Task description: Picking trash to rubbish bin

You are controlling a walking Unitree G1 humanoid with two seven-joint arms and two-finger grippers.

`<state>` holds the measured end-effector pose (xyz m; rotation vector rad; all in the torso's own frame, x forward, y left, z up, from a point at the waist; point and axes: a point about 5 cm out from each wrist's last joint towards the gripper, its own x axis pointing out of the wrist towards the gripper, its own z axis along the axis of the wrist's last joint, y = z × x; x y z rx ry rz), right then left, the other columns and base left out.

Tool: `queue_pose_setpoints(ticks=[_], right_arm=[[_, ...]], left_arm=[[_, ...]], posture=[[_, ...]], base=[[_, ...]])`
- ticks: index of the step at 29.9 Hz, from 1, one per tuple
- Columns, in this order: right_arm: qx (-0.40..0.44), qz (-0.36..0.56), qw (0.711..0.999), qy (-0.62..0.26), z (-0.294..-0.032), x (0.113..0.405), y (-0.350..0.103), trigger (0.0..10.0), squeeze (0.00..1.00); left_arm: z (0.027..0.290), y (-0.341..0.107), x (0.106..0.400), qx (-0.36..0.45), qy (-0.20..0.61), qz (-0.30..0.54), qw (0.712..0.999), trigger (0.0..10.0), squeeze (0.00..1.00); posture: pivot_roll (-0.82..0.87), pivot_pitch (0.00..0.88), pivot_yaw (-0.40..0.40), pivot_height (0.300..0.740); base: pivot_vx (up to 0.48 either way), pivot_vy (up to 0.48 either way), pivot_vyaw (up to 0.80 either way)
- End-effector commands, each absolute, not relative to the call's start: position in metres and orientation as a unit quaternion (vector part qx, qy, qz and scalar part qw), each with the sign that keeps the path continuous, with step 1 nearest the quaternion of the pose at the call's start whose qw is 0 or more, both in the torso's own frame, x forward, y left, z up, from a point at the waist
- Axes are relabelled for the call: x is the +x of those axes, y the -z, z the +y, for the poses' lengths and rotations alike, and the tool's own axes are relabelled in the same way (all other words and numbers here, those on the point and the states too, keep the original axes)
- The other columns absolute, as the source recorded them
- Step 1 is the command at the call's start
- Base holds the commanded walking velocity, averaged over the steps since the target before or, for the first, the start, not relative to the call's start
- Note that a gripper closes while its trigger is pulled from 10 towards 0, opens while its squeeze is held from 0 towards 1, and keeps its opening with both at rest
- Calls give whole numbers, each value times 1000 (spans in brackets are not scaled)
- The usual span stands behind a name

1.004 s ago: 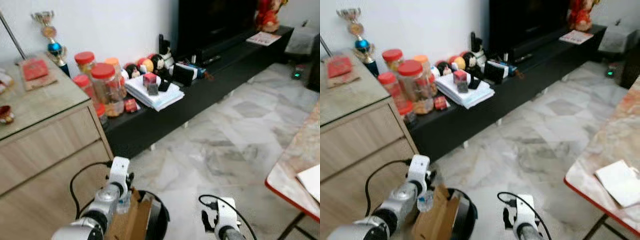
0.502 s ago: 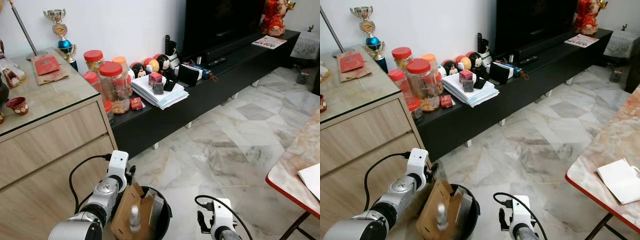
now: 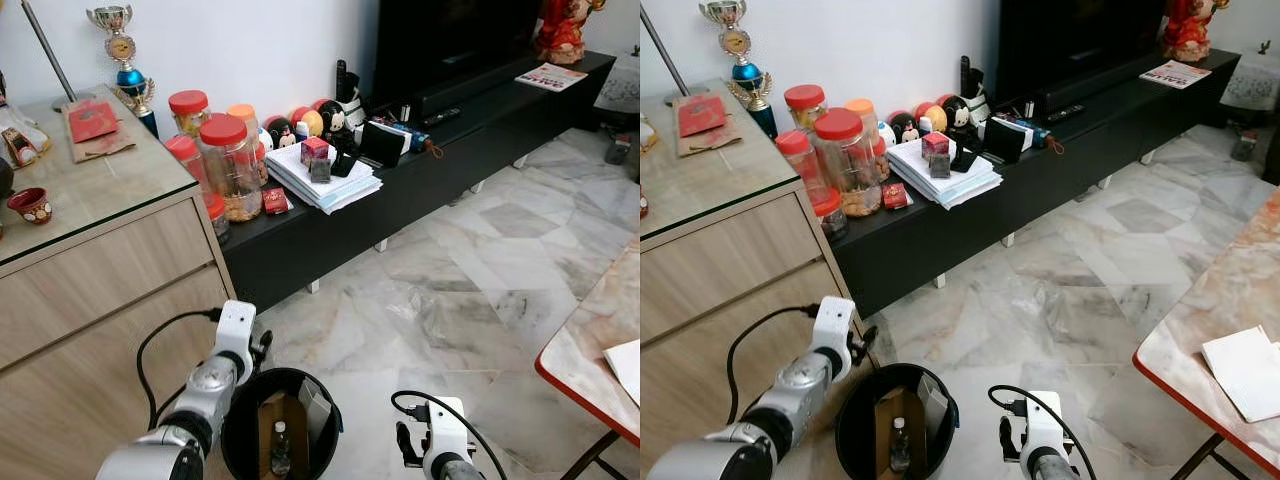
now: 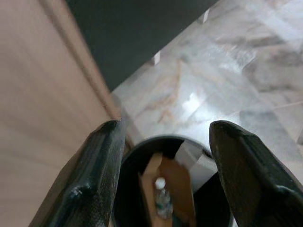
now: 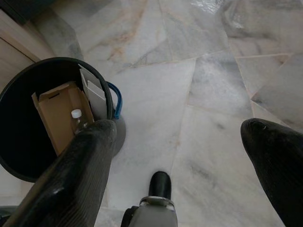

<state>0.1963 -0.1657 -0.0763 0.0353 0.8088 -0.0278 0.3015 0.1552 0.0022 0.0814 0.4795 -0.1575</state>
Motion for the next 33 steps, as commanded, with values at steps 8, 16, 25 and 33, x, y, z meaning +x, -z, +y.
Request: queue_pose_setpoints(ticks=[8, 16, 25, 33], right_arm=[[20, 394, 919, 11, -162, 196, 77, 10000, 0], [19, 403, 915, 12, -162, 190, 80, 10000, 0], [20, 402, 915, 14, -162, 191, 80, 10000, 0], [21, 401, 916, 15, -162, 191, 79, 10000, 0]], left_arm=[[199, 45, 245, 78, -1, 364, 928, 10000, 0], [210, 57, 224, 60, -31, 391, 918, 10000, 0], [210, 55, 227, 65, -31, 389, 918, 10000, 0], [210, 54, 229, 65, -33, 387, 919, 10000, 0]], posture=[[-60, 31, 26, 740], [-54, 29, 26, 740], [-58, 24, 33, 740], [-57, 24, 32, 740]], base=[[0, 0, 0], [-92, 0, 0], [-368, 0, 0], [-360, 0, 0]])
